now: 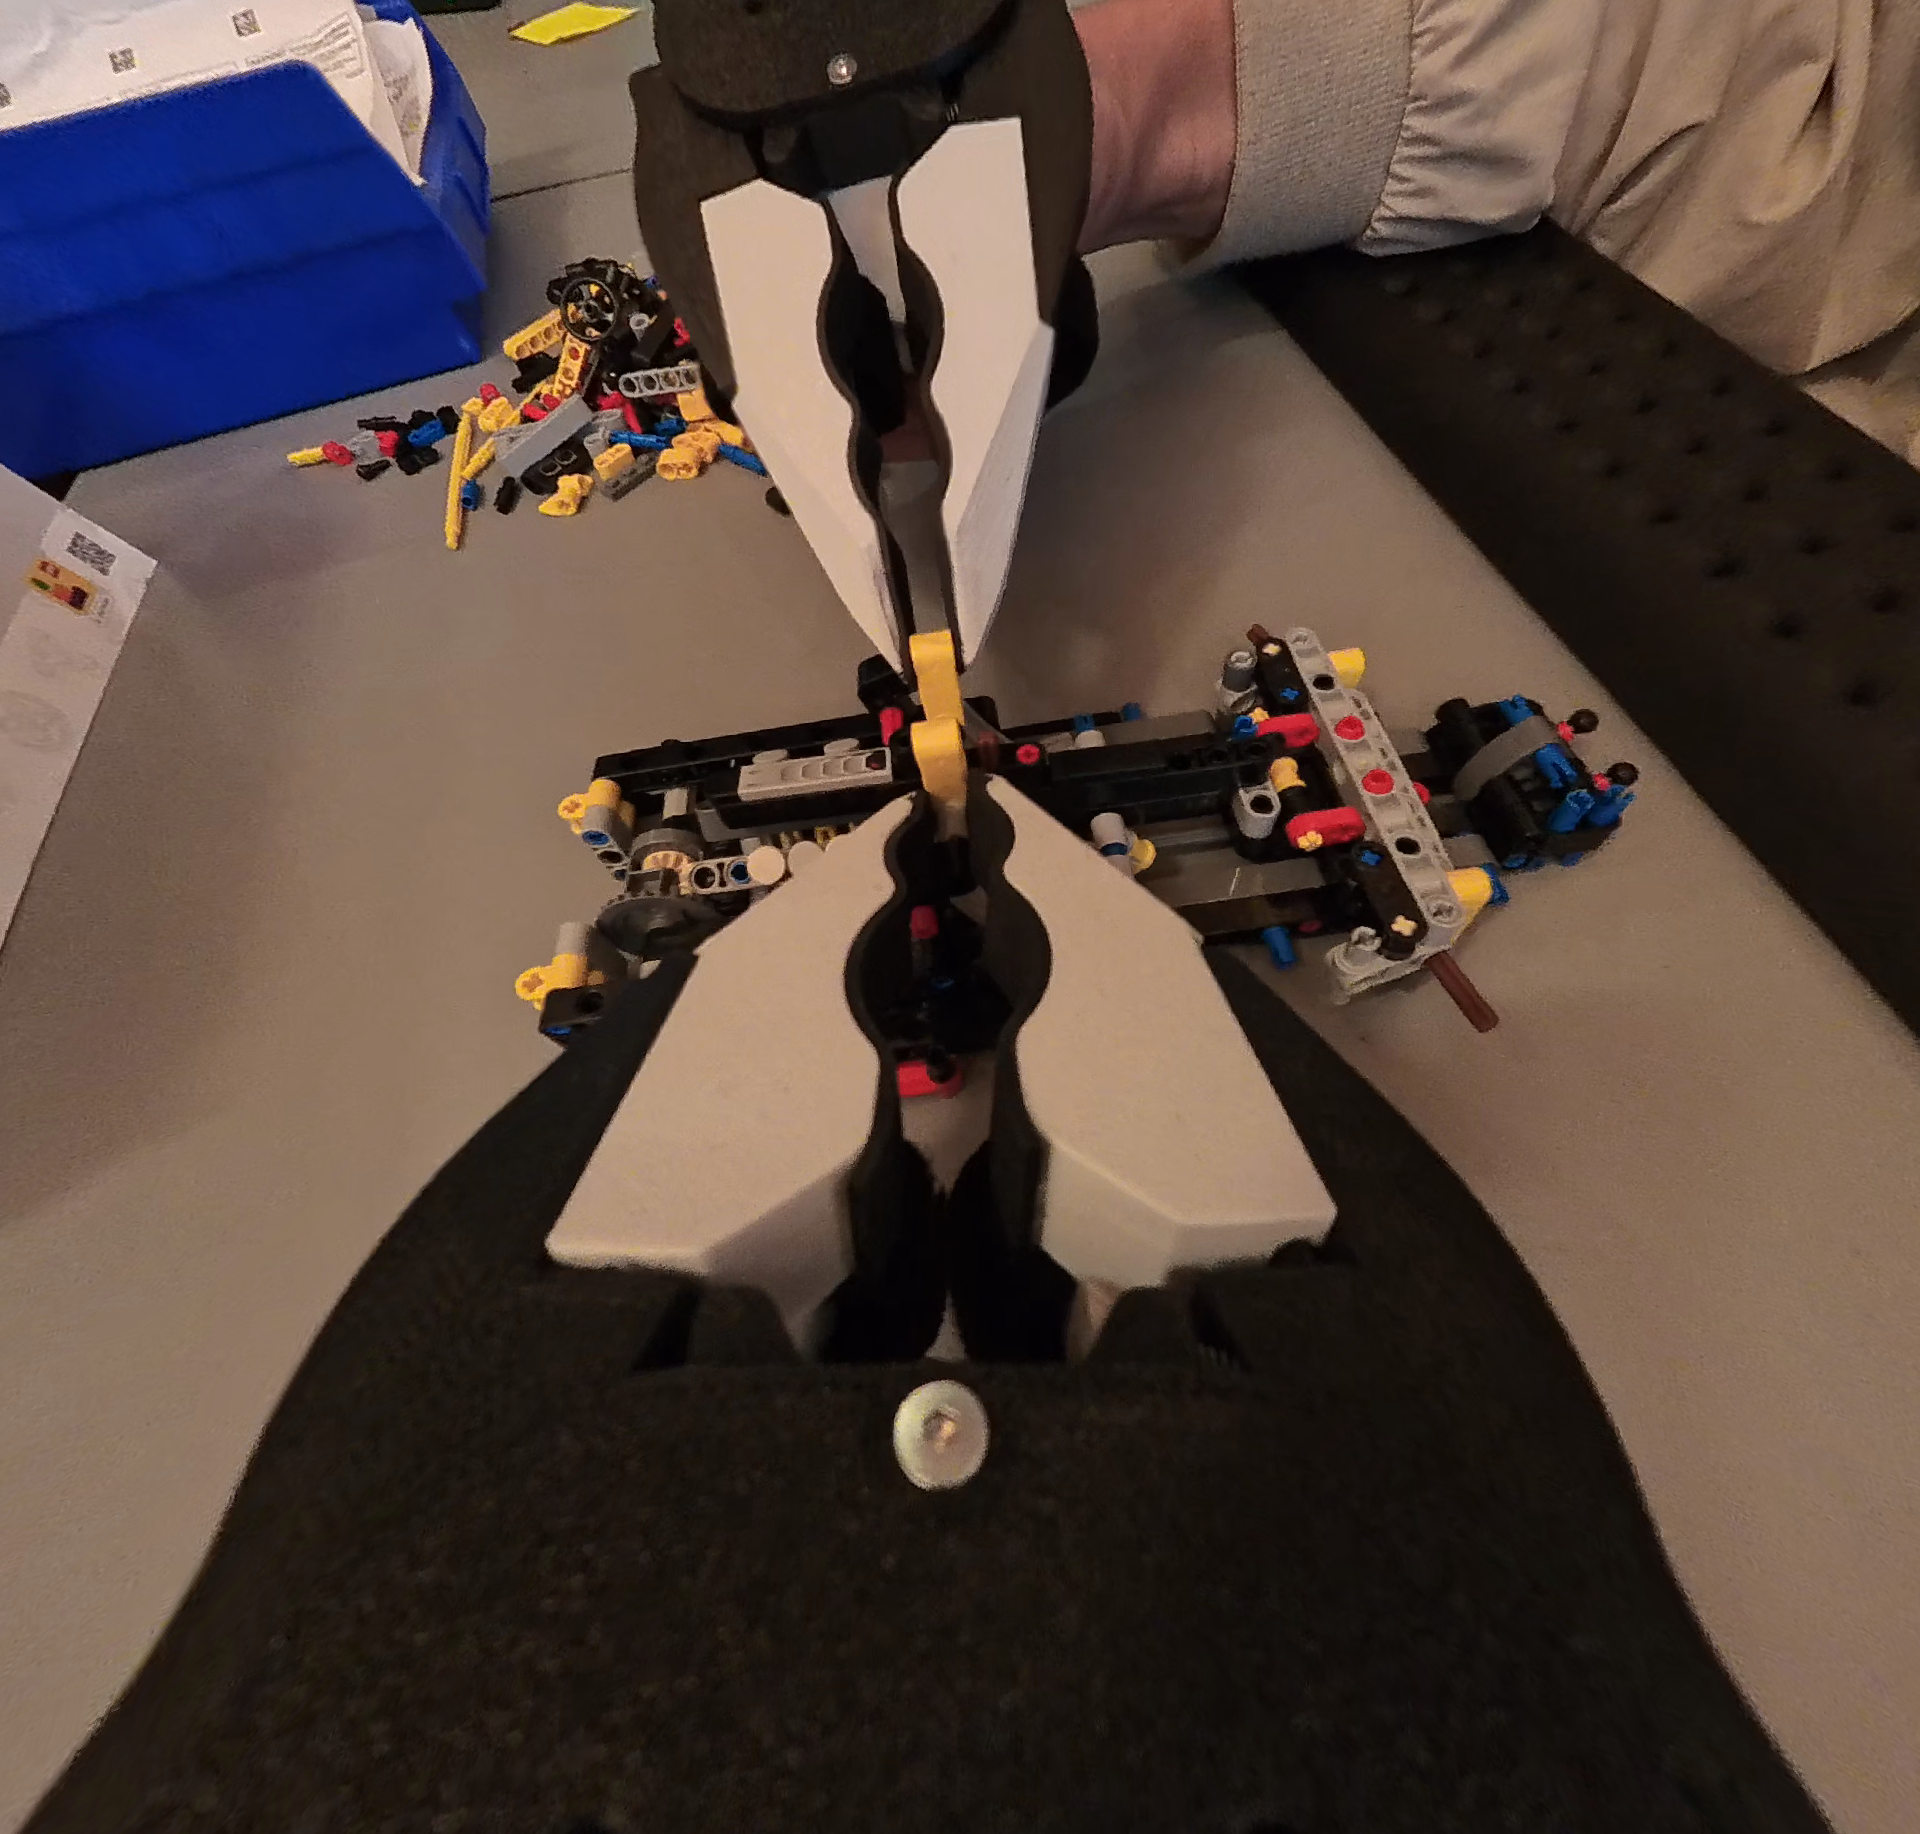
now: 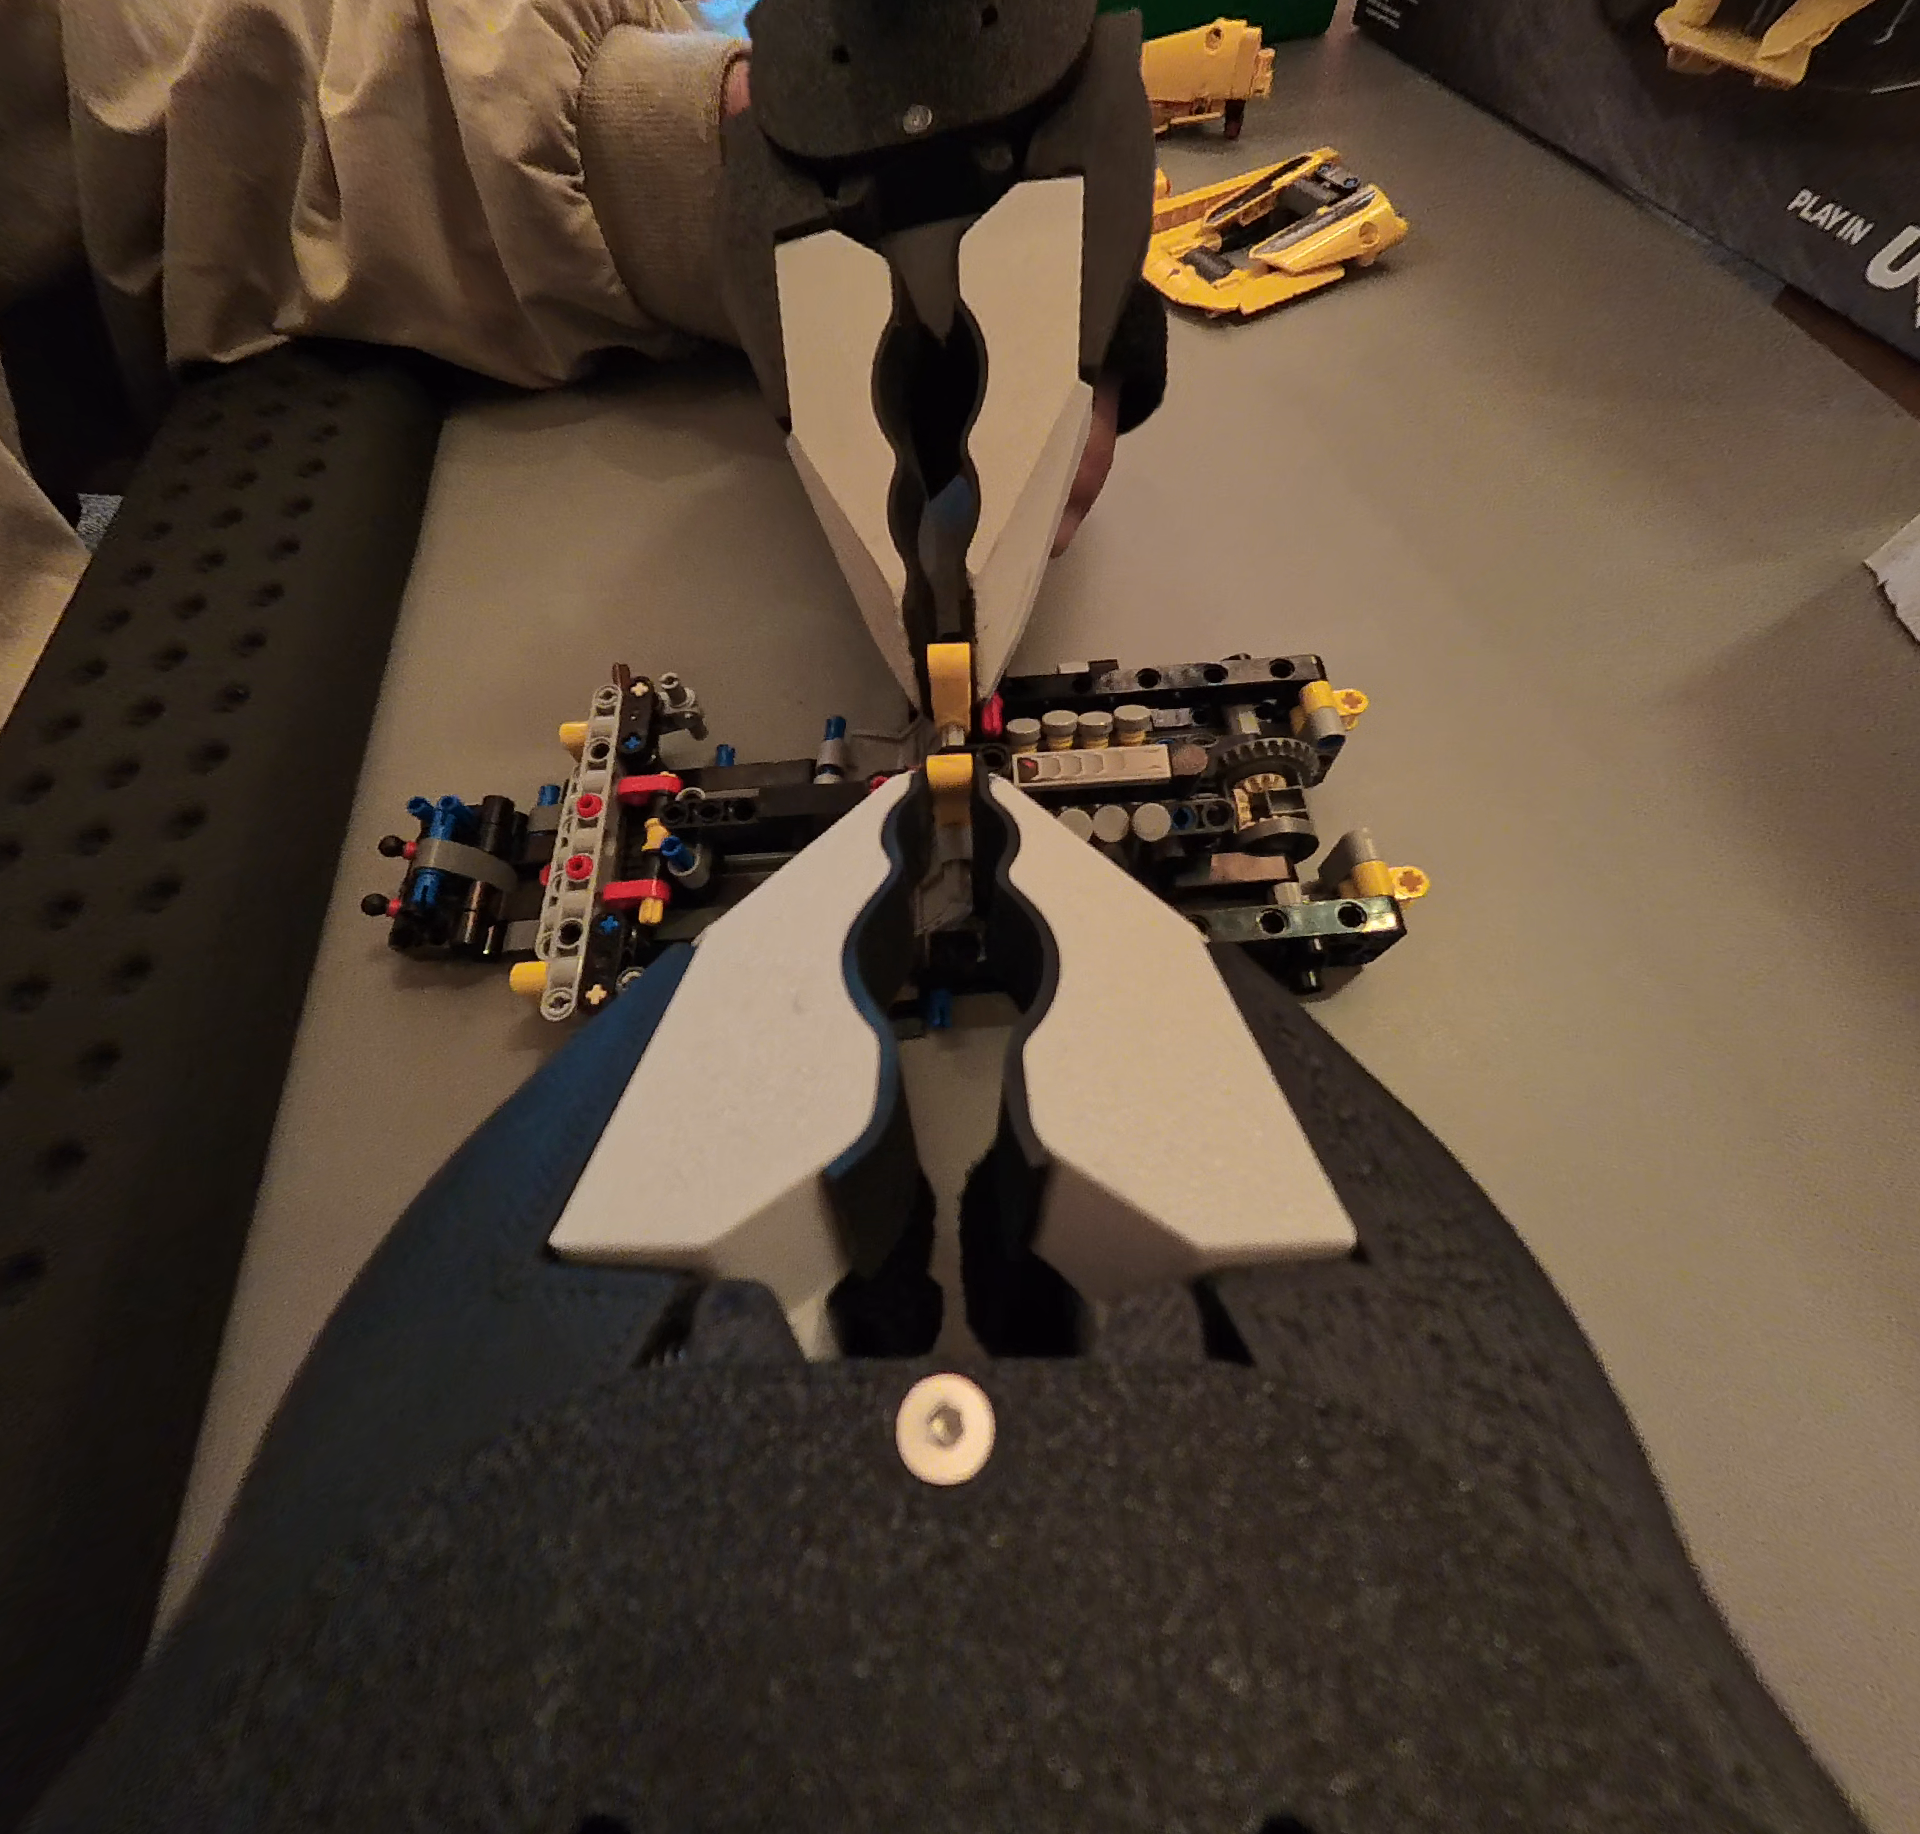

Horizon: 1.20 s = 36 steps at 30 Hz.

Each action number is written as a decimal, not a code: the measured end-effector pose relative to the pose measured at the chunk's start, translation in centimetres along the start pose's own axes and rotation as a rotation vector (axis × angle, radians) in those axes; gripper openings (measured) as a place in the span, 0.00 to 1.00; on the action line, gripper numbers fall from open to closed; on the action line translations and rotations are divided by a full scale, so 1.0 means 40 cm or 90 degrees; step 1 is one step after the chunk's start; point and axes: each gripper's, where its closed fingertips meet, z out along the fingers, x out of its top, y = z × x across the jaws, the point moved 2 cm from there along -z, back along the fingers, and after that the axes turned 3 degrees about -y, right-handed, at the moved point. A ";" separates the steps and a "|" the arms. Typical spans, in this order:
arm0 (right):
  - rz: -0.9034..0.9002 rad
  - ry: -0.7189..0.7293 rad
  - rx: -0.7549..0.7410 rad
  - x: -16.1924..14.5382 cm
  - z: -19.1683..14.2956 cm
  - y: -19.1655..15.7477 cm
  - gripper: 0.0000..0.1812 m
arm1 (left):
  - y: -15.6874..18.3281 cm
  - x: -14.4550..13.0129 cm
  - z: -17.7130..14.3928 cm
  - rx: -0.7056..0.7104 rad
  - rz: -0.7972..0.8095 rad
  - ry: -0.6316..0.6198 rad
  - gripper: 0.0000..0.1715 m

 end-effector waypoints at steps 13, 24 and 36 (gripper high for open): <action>-0.021 -0.009 -0.033 -0.008 0.016 -0.002 0.11 | 0.004 -0.004 -0.018 -0.001 -0.033 -0.002 0.07; -0.248 -0.124 -0.237 -0.014 0.015 -0.004 0.05 | 0.001 -0.009 0.004 0.106 0.123 -0.137 0.05; -0.235 -0.152 -0.204 -0.018 0.009 -0.019 0.03 | 0.009 -0.016 -0.015 0.073 0.143 -0.136 0.04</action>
